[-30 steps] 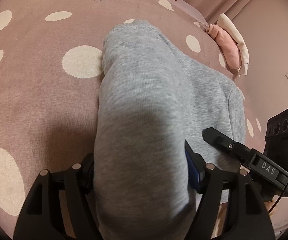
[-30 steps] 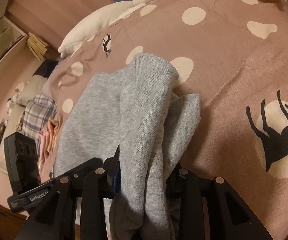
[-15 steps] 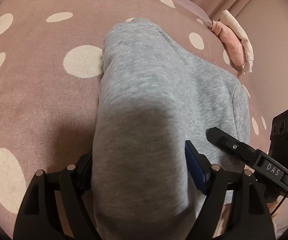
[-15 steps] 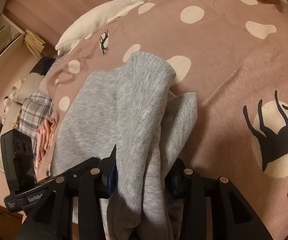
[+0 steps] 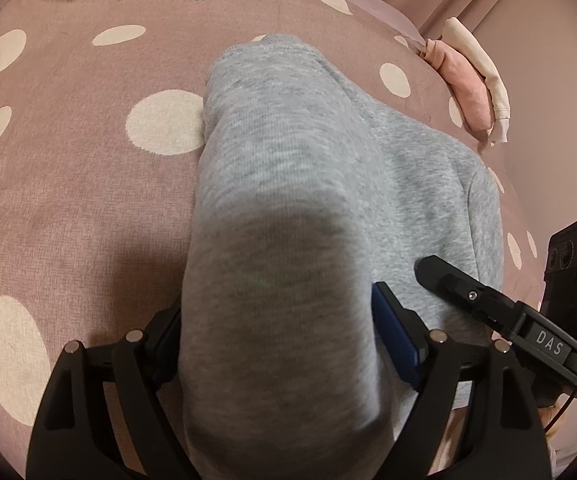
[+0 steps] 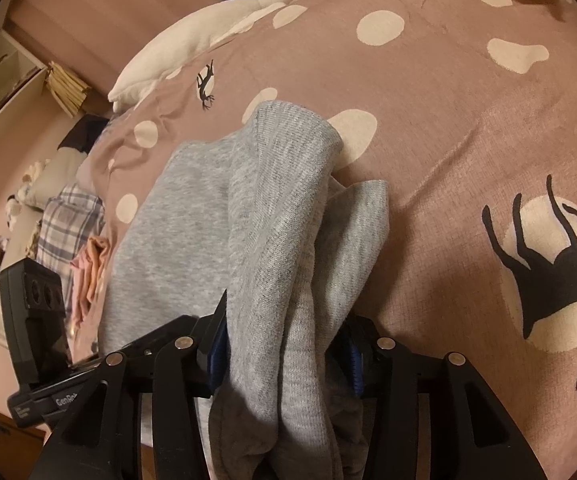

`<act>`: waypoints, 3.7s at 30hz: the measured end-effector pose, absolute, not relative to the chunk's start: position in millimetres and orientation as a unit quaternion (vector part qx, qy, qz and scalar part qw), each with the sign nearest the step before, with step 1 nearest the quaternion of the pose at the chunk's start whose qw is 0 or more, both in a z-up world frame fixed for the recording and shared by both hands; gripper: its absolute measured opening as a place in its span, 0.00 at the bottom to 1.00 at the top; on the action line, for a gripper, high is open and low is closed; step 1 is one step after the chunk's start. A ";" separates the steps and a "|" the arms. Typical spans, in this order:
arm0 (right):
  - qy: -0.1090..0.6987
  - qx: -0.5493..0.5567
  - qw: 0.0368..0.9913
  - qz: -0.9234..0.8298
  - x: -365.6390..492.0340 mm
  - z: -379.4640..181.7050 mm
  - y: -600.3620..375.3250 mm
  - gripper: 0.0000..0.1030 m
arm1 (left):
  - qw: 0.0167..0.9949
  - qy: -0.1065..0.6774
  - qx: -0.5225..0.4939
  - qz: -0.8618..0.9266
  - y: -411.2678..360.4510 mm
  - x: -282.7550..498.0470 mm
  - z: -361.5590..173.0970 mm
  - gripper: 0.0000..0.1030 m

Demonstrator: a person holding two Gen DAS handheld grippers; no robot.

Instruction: Fold small clothes

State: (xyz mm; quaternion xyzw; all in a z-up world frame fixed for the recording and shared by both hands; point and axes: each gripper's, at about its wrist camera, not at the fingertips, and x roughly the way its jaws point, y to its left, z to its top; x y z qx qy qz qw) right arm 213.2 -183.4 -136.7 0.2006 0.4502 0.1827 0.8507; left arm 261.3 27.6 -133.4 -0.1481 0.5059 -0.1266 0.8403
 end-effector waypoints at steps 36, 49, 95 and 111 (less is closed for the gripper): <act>0.458 0.172 0.855 0.174 208.1 -133.0 -177.1 0.58 | 0.835 0.518 -0.148 -0.110 36.2 251.3 -131.6 0.94; 0.462 0.172 0.853 0.172 204.6 -132.1 -178.7 0.60 | 0.835 0.519 -0.146 -0.107 38.9 246.6 -131.4 0.95; 0.465 0.174 0.852 0.169 199.9 -131.9 -183.9 0.65 | 0.834 0.523 -0.147 -0.101 47.6 236.2 -130.4 0.98; 0.465 0.175 0.851 0.170 196.4 -132.5 -186.0 0.66 | 0.834 0.523 -0.147 -0.100 47.8 235.3 -130.7 0.98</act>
